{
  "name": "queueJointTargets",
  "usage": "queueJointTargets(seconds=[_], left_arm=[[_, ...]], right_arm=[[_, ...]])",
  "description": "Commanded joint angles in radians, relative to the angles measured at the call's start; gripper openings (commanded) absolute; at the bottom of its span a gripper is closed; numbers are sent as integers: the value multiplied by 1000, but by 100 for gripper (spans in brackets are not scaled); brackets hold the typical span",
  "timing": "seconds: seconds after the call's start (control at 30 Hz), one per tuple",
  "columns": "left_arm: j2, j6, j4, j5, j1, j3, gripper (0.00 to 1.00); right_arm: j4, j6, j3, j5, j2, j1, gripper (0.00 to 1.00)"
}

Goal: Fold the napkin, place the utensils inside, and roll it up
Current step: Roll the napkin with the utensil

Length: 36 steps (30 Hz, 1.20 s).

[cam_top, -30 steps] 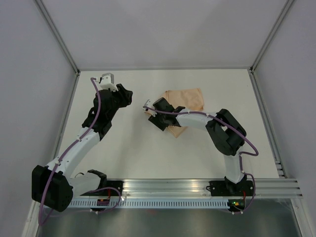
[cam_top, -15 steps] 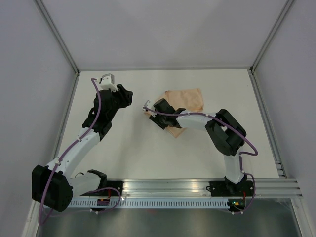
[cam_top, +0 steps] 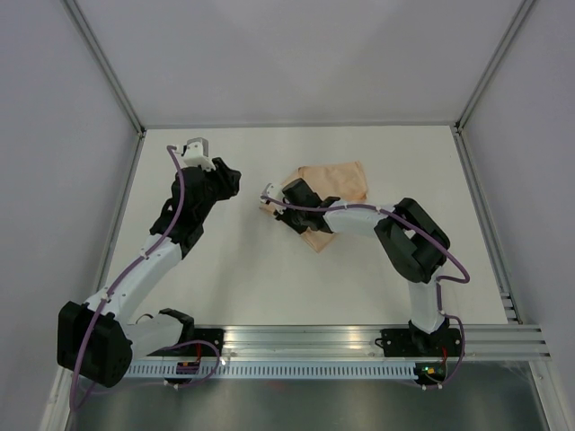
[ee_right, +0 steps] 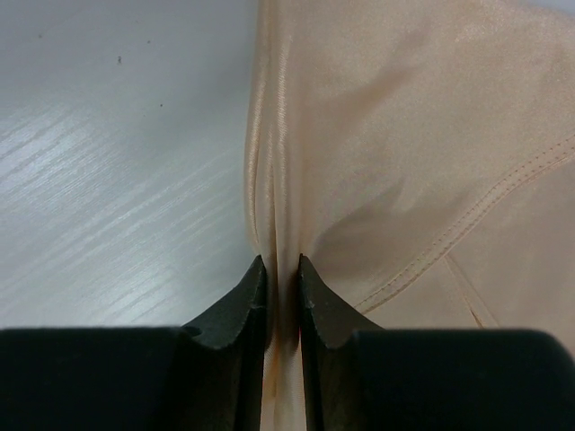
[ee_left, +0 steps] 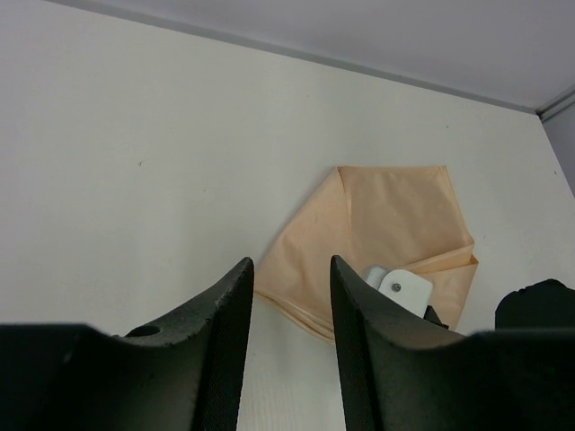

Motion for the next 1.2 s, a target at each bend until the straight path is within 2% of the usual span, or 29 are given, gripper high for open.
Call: queueJointTargets(seconds=[0.0, 0.13, 0.3, 0.4, 0.53, 0.57, 0.63, 0.77, 0.87, 0.97, 1.17], left_arm=[[-41, -10, 1, -21, 5, -27, 45], [-66, -16, 33, -48, 3, -75, 39], [-100, 61, 145, -97, -30, -188, 36], [-164, 117, 330, -155, -69, -318, 36], [-248, 191, 658, -192, -90, -487, 39], [-253, 216, 686, -190, -96, -516, 40], [-247, 306, 738, -122, -112, -529, 41], [-213, 453, 945, -13, -164, -595, 43], [-175, 522, 970, 53, -202, -602, 43], [-163, 610, 992, 6, -270, -627, 41], [-192, 668, 998, 28, -319, -694, 43]], right_arm=[[-142, -23, -41, -114, 16, 5, 11], [-181, -49, -37, -192, 10, 2, 8], [-253, -83, -17, -295, 16, -16, 3], [-289, -111, -15, -346, 16, -35, 2], [-346, -164, -9, -389, 16, -38, 0], [-376, -169, -2, -395, 23, -38, 1], [-407, -189, 20, -412, 40, -39, 0], [-451, -210, 31, -421, 53, -42, 0], [-477, -224, 34, -435, 59, -49, 1], [-505, -236, 29, -443, 59, -61, 0], [-556, -259, 38, -475, 62, -98, 0]])
